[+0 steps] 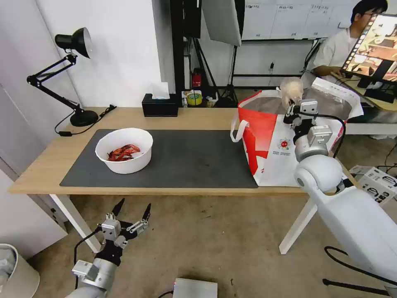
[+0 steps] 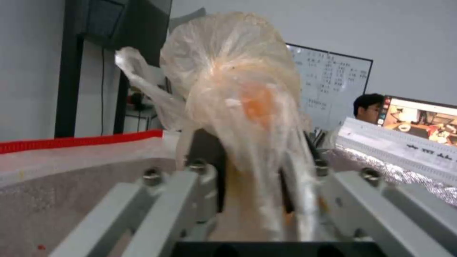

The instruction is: Pick up the trash from the table and place it into the takeout bag.

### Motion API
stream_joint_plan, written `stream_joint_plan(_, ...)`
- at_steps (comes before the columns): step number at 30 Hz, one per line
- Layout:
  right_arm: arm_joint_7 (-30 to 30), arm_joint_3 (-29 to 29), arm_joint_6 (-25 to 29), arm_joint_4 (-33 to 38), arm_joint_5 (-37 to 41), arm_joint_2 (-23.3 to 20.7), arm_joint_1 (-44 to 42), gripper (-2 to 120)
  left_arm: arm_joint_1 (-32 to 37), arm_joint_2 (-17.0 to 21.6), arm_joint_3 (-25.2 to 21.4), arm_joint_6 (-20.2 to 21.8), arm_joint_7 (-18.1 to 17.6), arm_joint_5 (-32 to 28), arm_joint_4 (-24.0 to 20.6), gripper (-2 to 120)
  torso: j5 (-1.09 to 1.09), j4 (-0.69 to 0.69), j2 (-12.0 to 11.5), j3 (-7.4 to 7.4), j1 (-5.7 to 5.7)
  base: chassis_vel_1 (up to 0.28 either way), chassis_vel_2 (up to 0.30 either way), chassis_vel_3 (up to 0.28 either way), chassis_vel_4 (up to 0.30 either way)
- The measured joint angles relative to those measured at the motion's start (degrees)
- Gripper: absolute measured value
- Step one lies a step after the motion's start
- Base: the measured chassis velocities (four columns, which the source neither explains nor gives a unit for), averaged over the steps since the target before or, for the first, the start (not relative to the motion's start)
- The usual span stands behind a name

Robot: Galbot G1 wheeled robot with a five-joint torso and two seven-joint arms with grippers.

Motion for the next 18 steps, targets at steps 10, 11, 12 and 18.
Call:
stream_joint_plan(10,0.57,0.28,-0.5,0.3,0.04,-0.16,-0.31,66,-0.21,0.11,0.26,0.14,-0.04,0.0,0.01,100,0.0,0.0,0.0,0.0,0.0,0.0,0.0,0.0,0.0)
stream_joint_plan(11,0.57,0.28,-0.5,0.3,0.04,-0.16,-0.31,66,-0.21,0.11,0.26,0.14,-0.04,0.0,0.01,100,0.0,0.0,0.0,0.0,0.0,0.0,0.0,0.0,0.0)
stream_joint_plan(12,0.58,0.31,-0.52,0.3,0.07,-0.24,-0.28,72,-0.2,0.12,0.26,0.15,-0.05,-0.01,-0.01,100,0.0,0.0,0.0,0.0,0.0,0.0,0.0,0.0,0.0)
stream_joint_plan(18,0.51,0.33,-0.52,0.48,0.34,-0.35,-0.08,93,-0.03,0.1,0.19,0.18,-0.06,-0.01,-0.11,100,0.0,0.0,0.0,0.0,0.0,0.0,0.0,0.0,0.0)
